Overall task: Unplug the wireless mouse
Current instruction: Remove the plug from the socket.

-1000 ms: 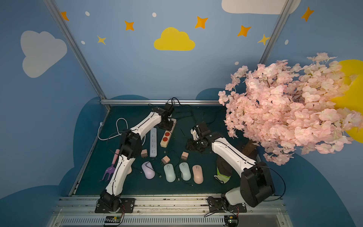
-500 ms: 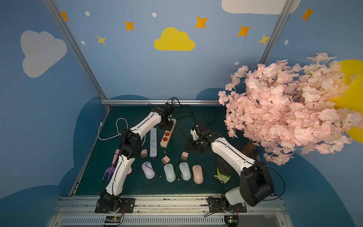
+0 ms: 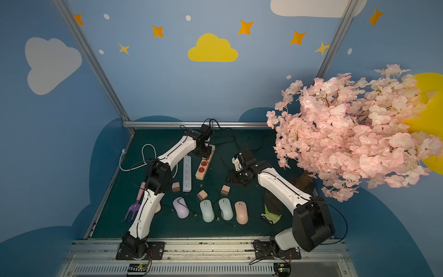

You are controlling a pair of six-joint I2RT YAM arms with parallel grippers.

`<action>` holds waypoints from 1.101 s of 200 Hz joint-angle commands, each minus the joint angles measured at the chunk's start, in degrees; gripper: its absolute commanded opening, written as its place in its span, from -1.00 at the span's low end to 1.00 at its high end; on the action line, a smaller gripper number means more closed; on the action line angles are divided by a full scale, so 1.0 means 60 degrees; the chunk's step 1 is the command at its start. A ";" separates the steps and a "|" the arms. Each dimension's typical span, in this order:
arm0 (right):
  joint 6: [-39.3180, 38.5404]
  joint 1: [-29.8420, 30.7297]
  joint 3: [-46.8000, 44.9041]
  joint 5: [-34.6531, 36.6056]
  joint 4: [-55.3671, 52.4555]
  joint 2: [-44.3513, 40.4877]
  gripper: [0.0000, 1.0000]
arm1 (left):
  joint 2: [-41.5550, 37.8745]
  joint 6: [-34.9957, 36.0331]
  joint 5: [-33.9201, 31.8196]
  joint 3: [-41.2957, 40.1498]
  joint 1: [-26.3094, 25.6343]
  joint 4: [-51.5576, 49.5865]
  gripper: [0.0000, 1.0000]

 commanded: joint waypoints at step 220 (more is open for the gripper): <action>0.1841 0.0928 0.4357 -0.1118 0.1859 0.5267 0.27 | -0.2158 -0.1890 0.5636 -0.4461 0.1892 0.3546 -0.92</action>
